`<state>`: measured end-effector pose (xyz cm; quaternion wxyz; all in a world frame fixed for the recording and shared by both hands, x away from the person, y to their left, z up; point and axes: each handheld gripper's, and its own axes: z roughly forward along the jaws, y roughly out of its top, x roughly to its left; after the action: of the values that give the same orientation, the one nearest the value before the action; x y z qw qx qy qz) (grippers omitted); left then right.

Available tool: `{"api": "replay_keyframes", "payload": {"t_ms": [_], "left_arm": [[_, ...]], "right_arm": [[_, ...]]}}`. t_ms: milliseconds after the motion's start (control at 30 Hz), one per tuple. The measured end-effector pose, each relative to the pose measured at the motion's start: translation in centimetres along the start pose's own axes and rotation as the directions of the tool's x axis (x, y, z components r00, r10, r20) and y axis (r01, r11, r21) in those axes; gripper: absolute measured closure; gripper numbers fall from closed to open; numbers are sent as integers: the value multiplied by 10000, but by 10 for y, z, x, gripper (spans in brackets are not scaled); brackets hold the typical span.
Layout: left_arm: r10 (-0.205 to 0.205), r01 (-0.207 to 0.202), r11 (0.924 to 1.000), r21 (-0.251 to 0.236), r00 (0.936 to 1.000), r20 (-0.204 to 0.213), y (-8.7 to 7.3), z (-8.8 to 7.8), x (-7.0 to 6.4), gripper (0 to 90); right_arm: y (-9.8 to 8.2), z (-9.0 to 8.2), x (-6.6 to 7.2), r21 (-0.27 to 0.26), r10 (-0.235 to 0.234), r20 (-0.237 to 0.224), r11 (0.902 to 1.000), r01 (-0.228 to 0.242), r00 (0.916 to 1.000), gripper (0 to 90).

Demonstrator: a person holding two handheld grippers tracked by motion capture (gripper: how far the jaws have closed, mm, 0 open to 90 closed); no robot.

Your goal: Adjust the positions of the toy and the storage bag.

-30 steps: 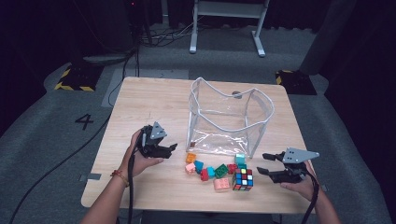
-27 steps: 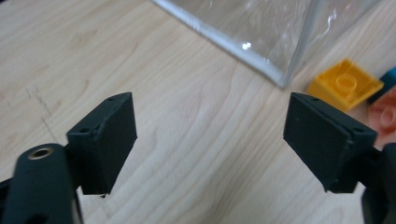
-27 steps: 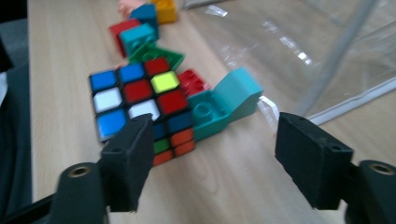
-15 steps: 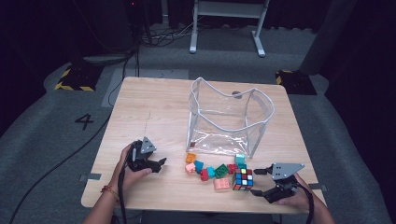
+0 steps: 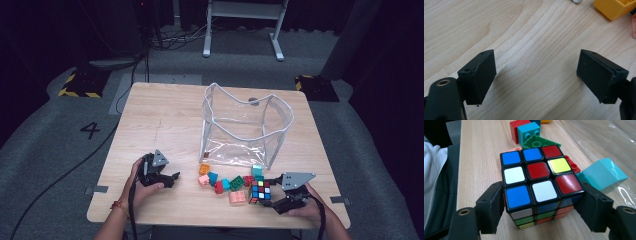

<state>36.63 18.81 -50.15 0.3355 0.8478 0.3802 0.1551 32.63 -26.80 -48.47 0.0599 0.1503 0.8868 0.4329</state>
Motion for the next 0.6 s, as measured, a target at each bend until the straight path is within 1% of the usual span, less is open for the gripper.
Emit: {"api": "replay_keyframes", "payload": {"t_ms": [33, 67, 100, 167, 200, 233, 267, 300, 333, 367, 400, 500, 533, 567, 600], "left_arm": [[-115, 115, 9999, 44, 9998, 146, 0, 1, 2, 152], [-206, 205, 9998, 87, 9997, 147, 0, 1, 2, 152], [-269, 268, 9996, 82, 9995, 173, 0, 1, 2, 152], [-269, 268, 9996, 102, 9995, 167, 0, 1, 3, 151], [-313, 311, 9995, 104, 9993, 186, 0, 1, 2, 151], [-322, 320, 9994, 106, 9993, 175, 0, 1, 2, 151], [-325, 323, 9994, 107, 9993, 174, 0, 1, 2, 151], [-335, 333, 9994, 115, 9993, 154, 0, 1, 2, 151], [-300, 298, 9995, 135, 9995, 141, 1, 1, 3, 150], [-281, 280, 9995, 119, 9996, 104, 1, 1, 3, 150], [-277, 277, 9996, 110, 9996, 81, 1, 1, 3, 150], [-278, 277, 9996, 111, 9996, 86, 1, 1, 3, 150], [-284, 284, 9995, 98, 9996, 78, 1, 1, 3, 149], [-293, 292, 9995, 108, 9995, 108, 1, 1, 3, 150], [-284, 283, 9996, 98, 9996, 84, 1, 1, 3, 149]], "right_arm": [[0, 2, -1, -85, -159, -76, 9998, 158, 9998, 304], [0, 4, -2, -194, -244, -44, 9995, 243, 9997, 305], [0, 5, -2, -77, -241, -99, 9997, 240, 9997, 305], [1, 9, -2, -81, -265, -55, 9996, 265, 9996, 300], [1, 11, -1, -56, -159, -133, 9999, 158, 9998, 300], [1, 12, -1, -123, -222, -150, 9997, 220, 9996, 300], [2, 12, 0, -78, -122, -106, 9999, 121, 9999, 301], [2, 13, 0, -86, -182, -125, 9998, 181, 9998, 303], [2, 14, 0, -171, -187, -108, 9997, 185, 9998, 305], [2, 15, 0, -141, -130, -122, 9998, 129, 9998, 307], [2, 16, 0, -206, -256, -109, 9995, 253, 9996, 309], [2, 16, 0, -190, -291, -68, 9994, 290, 9996, 335], [2, 15, 1, -122, -221, -15, 9997, 220, 9998, 338], [2, 15, 0, -181, -368, -64, 9992, 367, 9993, 339], [2, 14, 0, -110, -330, -28, 9994, 330, 9995, 339]]}}
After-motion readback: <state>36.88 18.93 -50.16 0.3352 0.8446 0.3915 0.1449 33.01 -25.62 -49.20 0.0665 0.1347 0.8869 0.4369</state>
